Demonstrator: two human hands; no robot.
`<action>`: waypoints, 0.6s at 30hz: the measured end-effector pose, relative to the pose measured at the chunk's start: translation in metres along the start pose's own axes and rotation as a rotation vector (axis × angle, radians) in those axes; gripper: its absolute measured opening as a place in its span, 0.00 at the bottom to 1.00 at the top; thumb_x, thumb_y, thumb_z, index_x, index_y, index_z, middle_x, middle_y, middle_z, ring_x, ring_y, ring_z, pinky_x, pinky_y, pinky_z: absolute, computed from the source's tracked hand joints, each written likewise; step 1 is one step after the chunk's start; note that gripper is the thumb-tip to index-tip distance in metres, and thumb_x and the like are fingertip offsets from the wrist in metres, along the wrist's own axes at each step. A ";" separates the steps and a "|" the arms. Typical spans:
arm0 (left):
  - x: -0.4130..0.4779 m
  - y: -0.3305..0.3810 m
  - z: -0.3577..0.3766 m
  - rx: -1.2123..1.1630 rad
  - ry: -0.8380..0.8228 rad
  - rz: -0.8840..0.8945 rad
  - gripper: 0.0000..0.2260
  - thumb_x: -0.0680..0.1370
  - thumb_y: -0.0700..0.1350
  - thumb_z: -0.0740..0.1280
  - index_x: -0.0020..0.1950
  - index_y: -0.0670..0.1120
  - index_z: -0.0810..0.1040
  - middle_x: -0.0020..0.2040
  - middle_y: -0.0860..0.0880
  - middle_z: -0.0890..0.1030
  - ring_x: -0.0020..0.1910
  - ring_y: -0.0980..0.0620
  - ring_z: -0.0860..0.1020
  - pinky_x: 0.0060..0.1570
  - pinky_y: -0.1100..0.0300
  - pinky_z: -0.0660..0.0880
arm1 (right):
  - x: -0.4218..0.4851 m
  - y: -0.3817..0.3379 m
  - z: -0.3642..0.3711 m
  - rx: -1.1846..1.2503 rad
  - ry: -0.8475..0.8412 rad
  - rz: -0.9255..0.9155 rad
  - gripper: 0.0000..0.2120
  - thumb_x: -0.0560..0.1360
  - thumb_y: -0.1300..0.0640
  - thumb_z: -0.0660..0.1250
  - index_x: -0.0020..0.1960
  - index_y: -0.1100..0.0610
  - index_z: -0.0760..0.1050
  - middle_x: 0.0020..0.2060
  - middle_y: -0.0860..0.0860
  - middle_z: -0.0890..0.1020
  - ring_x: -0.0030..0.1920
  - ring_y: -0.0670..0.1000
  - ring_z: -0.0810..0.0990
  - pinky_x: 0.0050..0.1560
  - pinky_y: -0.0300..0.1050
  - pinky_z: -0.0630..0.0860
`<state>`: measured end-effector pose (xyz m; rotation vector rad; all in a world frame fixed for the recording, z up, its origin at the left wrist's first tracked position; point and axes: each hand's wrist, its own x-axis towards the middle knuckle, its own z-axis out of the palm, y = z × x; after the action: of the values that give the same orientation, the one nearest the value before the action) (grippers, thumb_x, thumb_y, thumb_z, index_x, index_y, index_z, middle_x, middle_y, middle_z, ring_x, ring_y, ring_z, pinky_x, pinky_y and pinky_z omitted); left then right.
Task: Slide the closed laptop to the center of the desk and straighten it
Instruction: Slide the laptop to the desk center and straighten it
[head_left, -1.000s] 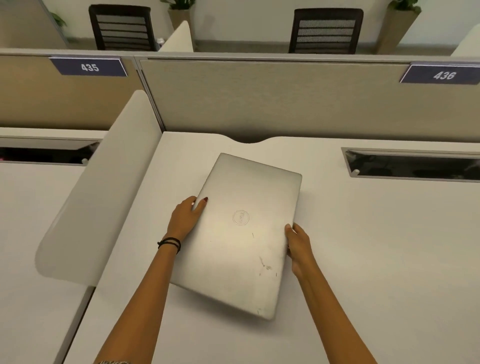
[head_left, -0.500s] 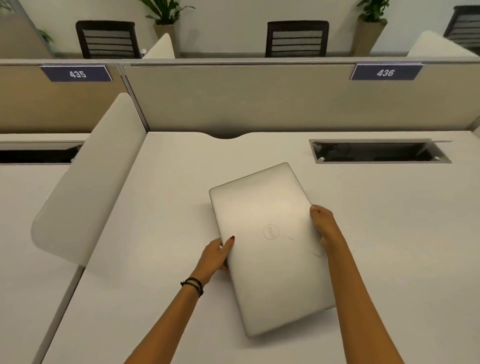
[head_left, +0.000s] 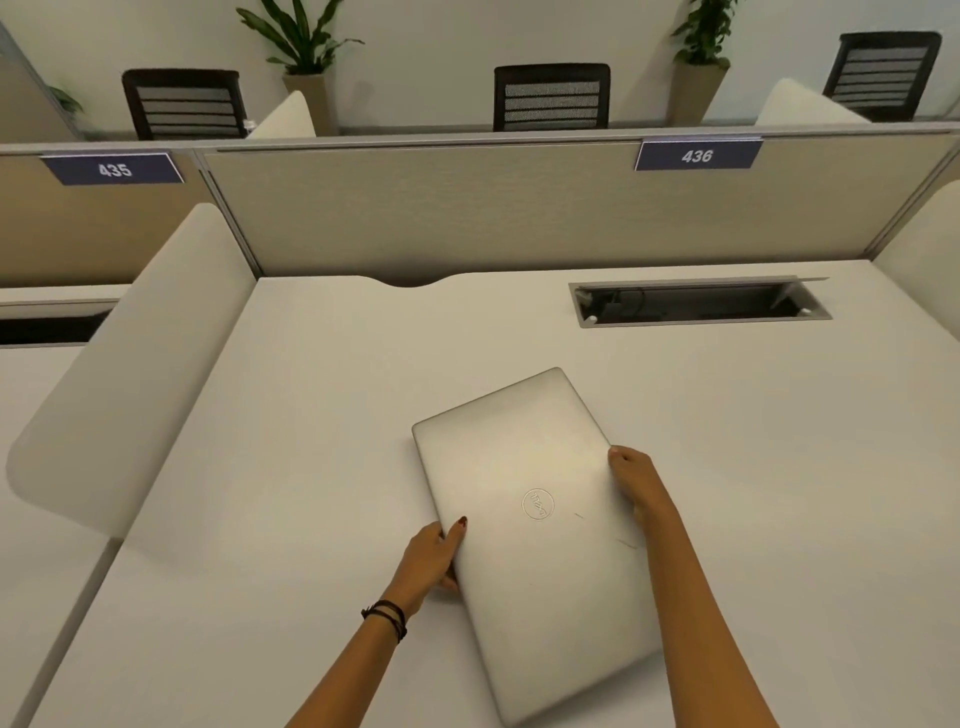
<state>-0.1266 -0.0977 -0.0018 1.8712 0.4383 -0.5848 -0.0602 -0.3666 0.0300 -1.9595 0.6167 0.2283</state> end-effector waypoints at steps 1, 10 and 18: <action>-0.001 -0.001 0.002 0.010 0.005 -0.001 0.19 0.79 0.55 0.60 0.34 0.45 0.62 0.33 0.48 0.69 0.34 0.47 0.74 0.36 0.57 0.75 | 0.001 0.003 0.000 -0.002 -0.002 -0.002 0.17 0.75 0.61 0.53 0.29 0.49 0.53 0.28 0.49 0.58 0.30 0.48 0.54 0.33 0.43 0.50; -0.019 0.005 0.057 -0.040 -0.063 -0.089 0.17 0.79 0.56 0.59 0.40 0.44 0.67 0.40 0.44 0.78 0.26 0.50 0.80 0.28 0.63 0.77 | 0.021 0.027 -0.041 -0.155 -0.027 0.014 0.18 0.75 0.64 0.53 0.29 0.51 0.54 0.27 0.50 0.59 0.30 0.50 0.55 0.32 0.44 0.50; -0.030 0.021 0.103 -0.232 -0.094 -0.149 0.14 0.81 0.50 0.59 0.55 0.39 0.72 0.48 0.42 0.82 0.31 0.49 0.83 0.28 0.61 0.81 | 0.055 0.034 -0.065 -0.204 -0.056 0.015 0.14 0.76 0.62 0.55 0.32 0.63 0.68 0.34 0.55 0.69 0.35 0.50 0.63 0.40 0.43 0.58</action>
<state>-0.1587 -0.2019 -0.0001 1.5927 0.5621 -0.6880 -0.0375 -0.4535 0.0102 -2.1374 0.5908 0.3661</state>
